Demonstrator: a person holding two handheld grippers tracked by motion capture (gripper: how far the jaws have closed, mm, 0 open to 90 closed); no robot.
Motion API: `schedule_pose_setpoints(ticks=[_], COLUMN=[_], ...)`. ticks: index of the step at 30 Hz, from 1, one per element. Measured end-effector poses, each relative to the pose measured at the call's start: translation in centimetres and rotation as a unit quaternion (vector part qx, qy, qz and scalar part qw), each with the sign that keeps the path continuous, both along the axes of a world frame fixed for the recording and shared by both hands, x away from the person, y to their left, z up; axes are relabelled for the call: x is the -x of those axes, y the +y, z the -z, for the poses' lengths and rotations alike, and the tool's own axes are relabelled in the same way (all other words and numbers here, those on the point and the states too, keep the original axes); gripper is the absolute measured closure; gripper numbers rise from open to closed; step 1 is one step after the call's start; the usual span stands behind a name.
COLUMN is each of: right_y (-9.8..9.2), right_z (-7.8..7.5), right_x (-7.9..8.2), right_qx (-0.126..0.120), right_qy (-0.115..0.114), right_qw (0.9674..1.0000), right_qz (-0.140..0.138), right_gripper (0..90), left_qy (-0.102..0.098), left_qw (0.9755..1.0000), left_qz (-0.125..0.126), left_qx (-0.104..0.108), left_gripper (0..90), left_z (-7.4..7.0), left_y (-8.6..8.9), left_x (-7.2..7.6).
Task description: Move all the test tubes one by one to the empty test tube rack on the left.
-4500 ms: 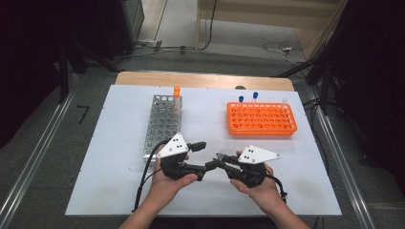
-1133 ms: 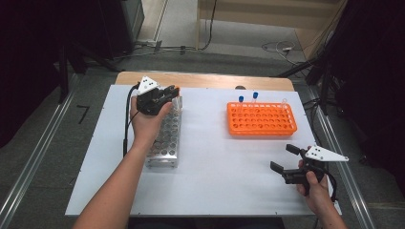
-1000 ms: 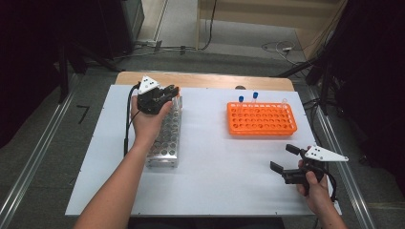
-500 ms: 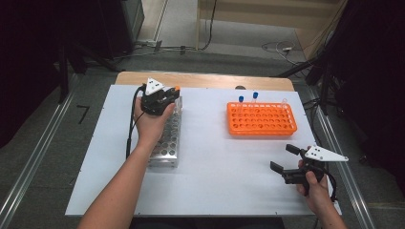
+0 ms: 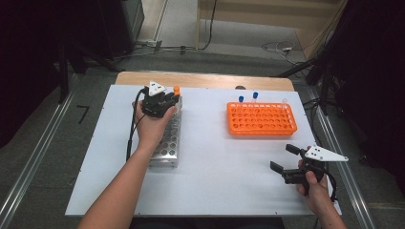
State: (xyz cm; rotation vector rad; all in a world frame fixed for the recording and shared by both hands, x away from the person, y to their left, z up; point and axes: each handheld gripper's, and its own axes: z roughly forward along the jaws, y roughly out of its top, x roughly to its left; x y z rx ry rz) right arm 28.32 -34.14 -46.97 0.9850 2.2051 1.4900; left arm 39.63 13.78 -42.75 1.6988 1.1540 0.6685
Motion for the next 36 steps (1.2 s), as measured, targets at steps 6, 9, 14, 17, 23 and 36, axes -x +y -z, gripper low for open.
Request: schedule_pose_setpoints(ticks=[6,9,14,17,23,36], right_y=[0.0,0.0,0.0,0.0,0.1,0.3], right_z=[0.0,0.0,0.0,0.0,0.1,0.2], right_x=[0.0,0.0,-0.1,-0.1,-0.2,-0.4], right_qx=[0.0,-0.001,0.0,0.0,0.001,0.007], right_qy=[0.001,0.002,0.001,0.001,0.002,0.004], right_qw=[1.0,1.0,1.0,1.0,1.0,1.0], right_qz=[0.001,0.002,0.003,0.003,0.006,0.004], right_gripper=[0.0,0.0,0.0,0.0,0.0,0.0], left_qy=[0.007,0.005,-0.002,-0.004,-0.011,-0.021], left_qw=[0.9998,0.9993,0.998,0.9974,0.9949,0.9885], left_qz=[0.02,0.031,0.046,0.052,0.076,0.121], left_qx=[0.005,0.019,0.042,0.051,0.065,0.089], left_gripper=[66.5,56.7,35.8,24.3,9.9,0.0], left_z=[-0.3,-0.5,-0.9,-1.1,-1.3,-1.5], left_y=[0.0,-0.1,-0.1,-0.1,-0.3,-0.4], left_x=[0.3,0.8,2.1,3.0,5.1,9.8])
